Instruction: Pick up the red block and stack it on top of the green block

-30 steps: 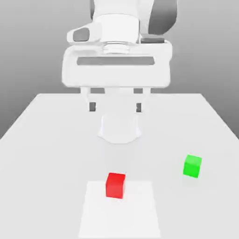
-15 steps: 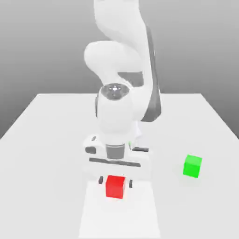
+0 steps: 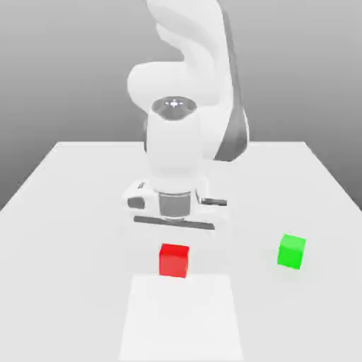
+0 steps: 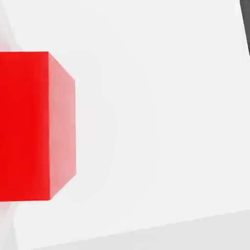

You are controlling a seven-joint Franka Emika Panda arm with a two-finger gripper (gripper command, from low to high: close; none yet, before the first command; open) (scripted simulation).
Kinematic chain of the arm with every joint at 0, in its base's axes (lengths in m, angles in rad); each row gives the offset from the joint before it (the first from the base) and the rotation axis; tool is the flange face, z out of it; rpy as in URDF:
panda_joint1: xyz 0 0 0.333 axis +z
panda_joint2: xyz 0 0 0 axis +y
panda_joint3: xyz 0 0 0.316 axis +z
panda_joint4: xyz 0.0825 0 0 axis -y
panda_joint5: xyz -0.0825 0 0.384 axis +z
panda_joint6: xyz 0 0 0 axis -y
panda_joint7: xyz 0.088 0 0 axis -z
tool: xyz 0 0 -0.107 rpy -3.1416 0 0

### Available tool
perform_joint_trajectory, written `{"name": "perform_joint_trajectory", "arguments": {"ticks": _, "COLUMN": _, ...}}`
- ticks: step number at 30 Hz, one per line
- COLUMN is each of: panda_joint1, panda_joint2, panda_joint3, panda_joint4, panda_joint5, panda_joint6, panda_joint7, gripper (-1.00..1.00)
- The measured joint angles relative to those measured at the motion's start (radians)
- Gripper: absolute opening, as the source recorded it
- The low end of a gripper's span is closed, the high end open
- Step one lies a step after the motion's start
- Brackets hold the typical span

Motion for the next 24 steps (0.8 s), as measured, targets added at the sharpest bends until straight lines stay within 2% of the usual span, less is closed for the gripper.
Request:
{"name": "perform_joint_trajectory", "arguments": {"ticks": 13, "panda_joint1": 0.422, "panda_joint2": -0.132, "panda_joint3": 0.301, "panda_joint4": -0.008, "panda_joint5": 0.154, "panda_joint6": -0.117, "panda_joint7": -0.013, "gripper": -1.00}}
{"name": "perform_joint_trajectory", "arguments": {"ticks": 17, "panda_joint1": 0.405, "panda_joint2": -0.018, "panda_joint3": 0.333, "panda_joint4": -0.004, "panda_joint5": 0.082, "panda_joint6": -0.008, "panda_joint7": 0.042, "gripper": -1.00}}
{"name": "perform_joint_trajectory", "arguments": {"ticks": 20, "panda_joint1": 0.403, "panda_joint2": 0.092, "panda_joint3": 0.305, "panda_joint4": -0.001, "panda_joint5": -0.040, "panda_joint6": 0.093, "panda_joint7": 0.126, "gripper": -1.00}}
{"name": "perform_joint_trajectory", "arguments": {"ticks": 21, "panda_joint1": 0.406, "panda_joint2": 0.120, "panda_joint3": 0.293, "panda_joint4": 0.000, "panda_joint5": -0.076, "panda_joint6": 0.118, "panda_joint7": 0.151, "gripper": 1.00}}
{"name": "perform_joint_trajectory", "arguments": {"ticks": 24, "panda_joint1": 0.403, "panda_joint2": 0.120, "panda_joint3": 0.293, "panda_joint4": 0.000, "panda_joint5": -0.076, "panda_joint6": 0.118, "panda_joint7": 0.151, "gripper": 1.00}}
